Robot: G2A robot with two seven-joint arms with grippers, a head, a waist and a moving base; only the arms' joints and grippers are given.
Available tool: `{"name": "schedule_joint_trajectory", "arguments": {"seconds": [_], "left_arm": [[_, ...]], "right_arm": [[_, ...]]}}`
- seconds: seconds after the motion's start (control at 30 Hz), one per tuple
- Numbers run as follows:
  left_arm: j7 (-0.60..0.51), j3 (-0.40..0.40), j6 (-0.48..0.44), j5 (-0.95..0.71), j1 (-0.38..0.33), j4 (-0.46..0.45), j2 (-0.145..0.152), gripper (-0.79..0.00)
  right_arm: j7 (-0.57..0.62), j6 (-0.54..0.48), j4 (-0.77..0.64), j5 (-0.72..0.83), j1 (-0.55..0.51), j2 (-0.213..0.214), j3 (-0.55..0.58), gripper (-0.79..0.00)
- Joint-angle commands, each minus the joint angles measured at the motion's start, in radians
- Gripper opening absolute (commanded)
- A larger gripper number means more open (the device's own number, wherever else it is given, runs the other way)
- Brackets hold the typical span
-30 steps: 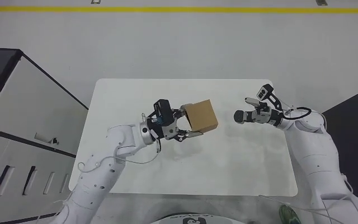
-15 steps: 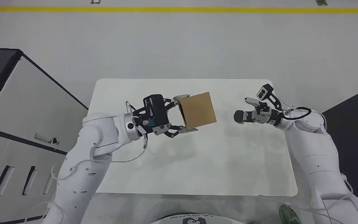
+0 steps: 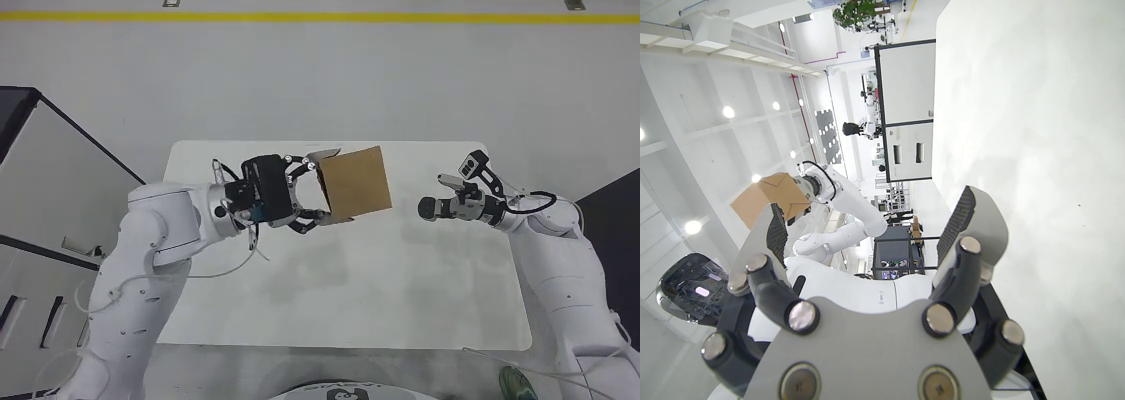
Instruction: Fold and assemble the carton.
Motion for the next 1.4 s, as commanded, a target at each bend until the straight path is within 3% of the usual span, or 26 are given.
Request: {"name": "schedule_joint_trajectory", "arguments": {"seconds": [0.0, 0.17, 0.27, 1.37], "left_arm": [[0.003, -0.002, -0.026, -0.032, -0.057, 0.012, 0.001, -0.785], [-0.005, -0.004, -0.045, -0.144, -0.135, 0.024, 0.011, -0.785], [-0.025, -0.005, -0.045, -0.182, -0.134, -0.001, 0.022, -0.785], [-0.024, -0.011, -0.045, -0.177, -0.140, -0.004, 0.025, -0.785]], "right_arm": [[0.000, 0.000, 0.000, 0.000, 0.000, 0.000, 0.000, 0.000], [0.000, 0.000, 0.000, 0.000, 0.000, 0.000, 0.000, 0.000], [0.000, 0.000, 0.000, 0.000, 0.000, 0.000, 0.000, 0.000], [0.000, 0.000, 0.000, 0.000, 0.000, 0.000, 0.000, 0.000]]}}
